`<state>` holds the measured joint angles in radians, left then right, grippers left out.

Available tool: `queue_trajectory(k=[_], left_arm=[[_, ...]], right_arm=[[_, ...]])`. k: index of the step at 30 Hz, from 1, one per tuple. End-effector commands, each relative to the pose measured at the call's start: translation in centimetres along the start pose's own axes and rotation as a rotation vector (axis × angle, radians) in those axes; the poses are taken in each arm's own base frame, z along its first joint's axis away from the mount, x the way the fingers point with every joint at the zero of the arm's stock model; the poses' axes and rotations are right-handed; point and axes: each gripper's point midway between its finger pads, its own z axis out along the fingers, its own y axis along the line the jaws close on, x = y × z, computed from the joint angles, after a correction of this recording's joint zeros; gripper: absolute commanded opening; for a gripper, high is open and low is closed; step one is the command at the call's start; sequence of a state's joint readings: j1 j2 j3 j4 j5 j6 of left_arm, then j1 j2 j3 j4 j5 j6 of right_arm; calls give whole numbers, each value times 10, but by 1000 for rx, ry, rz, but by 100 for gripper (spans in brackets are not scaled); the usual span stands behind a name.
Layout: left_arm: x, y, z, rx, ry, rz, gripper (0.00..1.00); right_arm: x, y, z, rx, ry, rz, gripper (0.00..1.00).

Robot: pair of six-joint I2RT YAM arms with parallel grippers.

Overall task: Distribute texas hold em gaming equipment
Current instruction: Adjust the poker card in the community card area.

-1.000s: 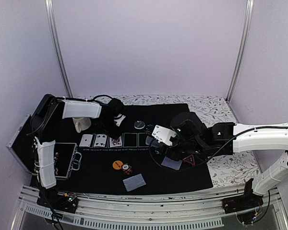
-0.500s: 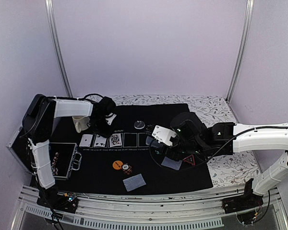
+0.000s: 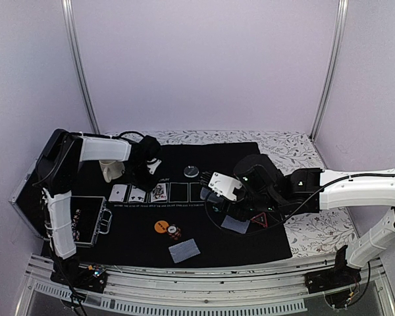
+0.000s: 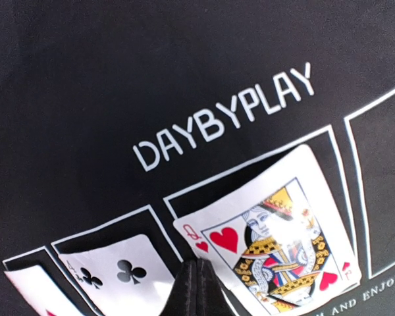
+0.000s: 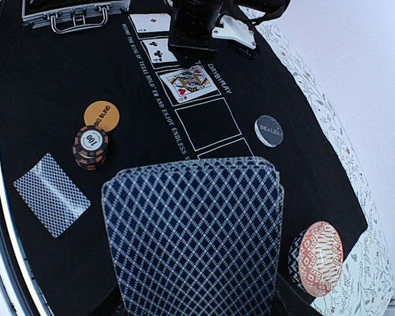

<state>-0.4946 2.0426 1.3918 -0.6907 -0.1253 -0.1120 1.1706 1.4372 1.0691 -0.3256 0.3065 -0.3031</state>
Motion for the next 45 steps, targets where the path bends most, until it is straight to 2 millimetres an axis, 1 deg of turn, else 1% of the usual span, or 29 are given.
queue_trajectory(k=[1,7,14,23,26,30,33,37,40,45], left_arm=[[-4,-2,11,-9,9,19,0],[-10,-1,13,-14,3,25,0],[-19,-3,11,-12,-19,41,0],[-25,-8,9,6,-43,56,0],[-28,-7,6,-1,-53,60,0],[-37,-2,-5,-22,-86,65,0],[-52,-1,-20,-22,-127,69,0],[-69,-7,-31,-1,-165,76,0],[-76,-14,-27,7,-169,97,0],[-76,-32,-8,25,-142,148,0]], right_arm=[[-5,-7,-5,26,-19,19,51],[-4,-7,-4,26,-13,18,51],[-3,-6,-3,26,-10,16,51],[-2,-6,-2,24,-7,15,50],[-2,-5,-3,23,-6,17,50],[-2,-6,-4,24,-7,19,50],[-3,-7,-4,25,-6,22,51],[-4,-6,-3,23,-6,28,51],[-4,-5,-1,21,-2,33,50],[-8,-6,-1,21,-6,39,50]])
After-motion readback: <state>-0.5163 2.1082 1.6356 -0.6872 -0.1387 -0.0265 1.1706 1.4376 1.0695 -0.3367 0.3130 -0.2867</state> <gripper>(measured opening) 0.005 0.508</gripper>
